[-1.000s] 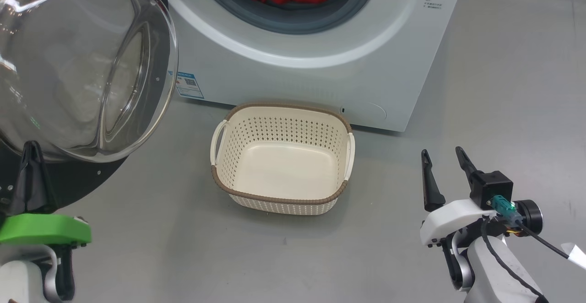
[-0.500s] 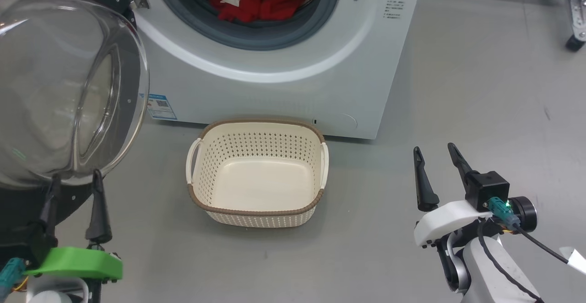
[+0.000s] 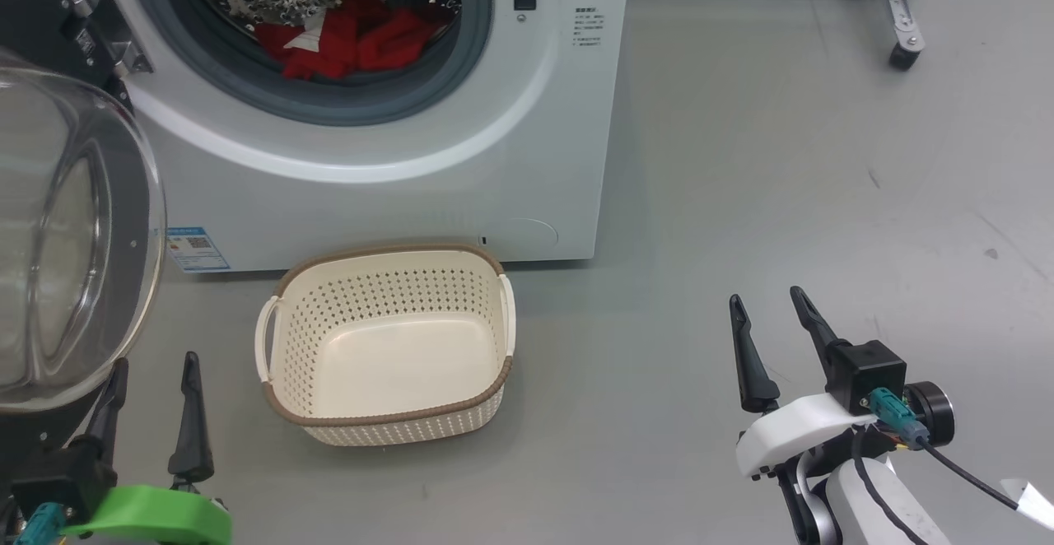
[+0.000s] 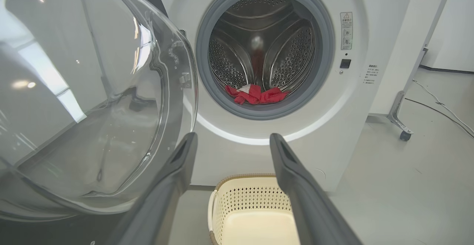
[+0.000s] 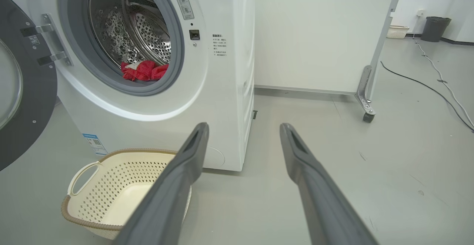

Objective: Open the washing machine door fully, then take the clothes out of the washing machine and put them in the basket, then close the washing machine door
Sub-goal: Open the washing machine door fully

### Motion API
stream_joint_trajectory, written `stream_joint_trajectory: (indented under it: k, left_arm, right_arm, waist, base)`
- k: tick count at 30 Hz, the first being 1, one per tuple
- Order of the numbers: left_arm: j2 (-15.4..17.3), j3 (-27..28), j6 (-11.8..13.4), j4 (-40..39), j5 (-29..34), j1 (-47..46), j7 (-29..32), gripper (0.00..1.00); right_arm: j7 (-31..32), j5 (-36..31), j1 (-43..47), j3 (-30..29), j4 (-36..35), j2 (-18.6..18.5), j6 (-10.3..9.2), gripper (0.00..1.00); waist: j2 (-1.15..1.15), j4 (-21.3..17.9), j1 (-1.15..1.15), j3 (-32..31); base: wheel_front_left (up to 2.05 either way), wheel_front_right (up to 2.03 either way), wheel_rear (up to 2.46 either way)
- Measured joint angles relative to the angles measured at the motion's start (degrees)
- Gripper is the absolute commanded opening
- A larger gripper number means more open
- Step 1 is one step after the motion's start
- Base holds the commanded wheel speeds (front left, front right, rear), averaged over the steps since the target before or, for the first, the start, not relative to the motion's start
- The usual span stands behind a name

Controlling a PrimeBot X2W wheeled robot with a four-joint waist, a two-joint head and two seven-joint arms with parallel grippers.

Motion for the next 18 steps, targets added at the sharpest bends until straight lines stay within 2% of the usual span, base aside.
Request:
stream_joint_trajectory:
  k: [8, 18]
  left_arm:
    - [-0.2, -2.2, 0.0, -0.3, 2.0, 0.5, 0.0, 1.0]
    - [-0.6, -2.7, 0.0, -0.2, 2.4, 1.4, 0.0, 1.0]
  right_arm:
    - [0.0, 0.0, 1.0, -1.7, -2.8, 0.1, -0.13, 1.0]
    - [0.0, -0.2, 2.7, -2.3, -3.9, 0.2, -0.2, 1.0]
  waist:
    - [0.0, -3.5, 0.0, -0.7]
    - [0.0, -3.0, 0.0, -1.3]
  base:
    - [0.0, 0.0, 0.0]
    - [0.0, 0.0, 0.0]
